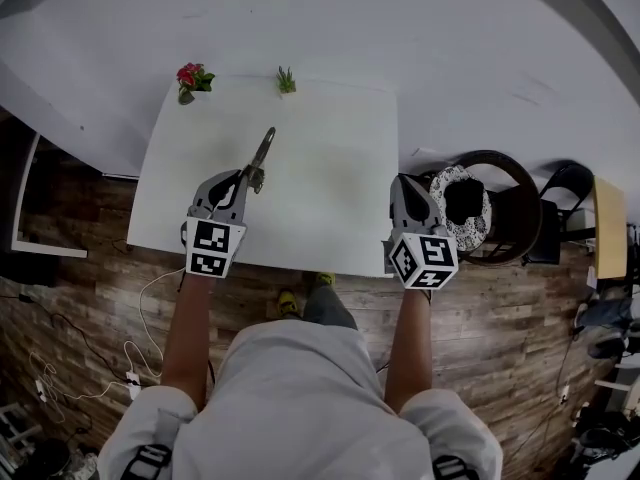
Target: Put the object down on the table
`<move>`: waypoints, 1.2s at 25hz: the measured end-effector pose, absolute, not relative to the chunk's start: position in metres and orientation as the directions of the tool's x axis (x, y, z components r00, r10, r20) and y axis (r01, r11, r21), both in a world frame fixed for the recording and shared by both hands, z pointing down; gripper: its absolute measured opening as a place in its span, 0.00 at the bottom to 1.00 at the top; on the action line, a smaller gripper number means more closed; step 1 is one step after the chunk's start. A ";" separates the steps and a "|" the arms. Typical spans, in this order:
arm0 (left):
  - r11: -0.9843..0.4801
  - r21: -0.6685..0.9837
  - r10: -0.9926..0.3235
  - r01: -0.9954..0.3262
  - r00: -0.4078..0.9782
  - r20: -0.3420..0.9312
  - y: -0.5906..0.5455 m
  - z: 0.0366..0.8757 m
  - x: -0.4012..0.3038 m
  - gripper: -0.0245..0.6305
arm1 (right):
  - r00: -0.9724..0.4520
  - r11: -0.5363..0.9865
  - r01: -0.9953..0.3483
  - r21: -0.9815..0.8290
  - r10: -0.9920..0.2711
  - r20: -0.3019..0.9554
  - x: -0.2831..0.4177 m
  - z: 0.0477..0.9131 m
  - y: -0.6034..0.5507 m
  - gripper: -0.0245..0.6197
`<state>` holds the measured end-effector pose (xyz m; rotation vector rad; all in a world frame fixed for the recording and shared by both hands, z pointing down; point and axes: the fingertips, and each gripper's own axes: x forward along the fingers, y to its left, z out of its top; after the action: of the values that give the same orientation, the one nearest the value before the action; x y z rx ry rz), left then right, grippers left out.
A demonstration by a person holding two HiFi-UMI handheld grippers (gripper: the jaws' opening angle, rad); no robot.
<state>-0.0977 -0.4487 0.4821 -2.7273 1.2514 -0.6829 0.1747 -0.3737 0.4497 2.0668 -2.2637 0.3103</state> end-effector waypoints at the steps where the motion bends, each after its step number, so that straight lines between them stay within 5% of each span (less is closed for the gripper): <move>1: -0.671 -0.246 -0.731 -0.699 0.570 0.376 -0.451 0.484 -0.095 0.07 | -0.101 0.083 -0.991 -0.108 -0.978 0.181 0.176 0.451 -0.376 0.05; 30: -0.767 -0.572 -0.639 -0.290 0.414 0.648 -0.482 0.582 -0.053 0.07 | -0.094 0.060 -0.988 -0.145 -0.967 0.237 0.198 0.488 -0.403 0.05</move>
<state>-0.0534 -0.4815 0.5819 -2.3027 0.7972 -1.2962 0.1978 -0.4026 0.4884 2.0615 -2.2306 0.4140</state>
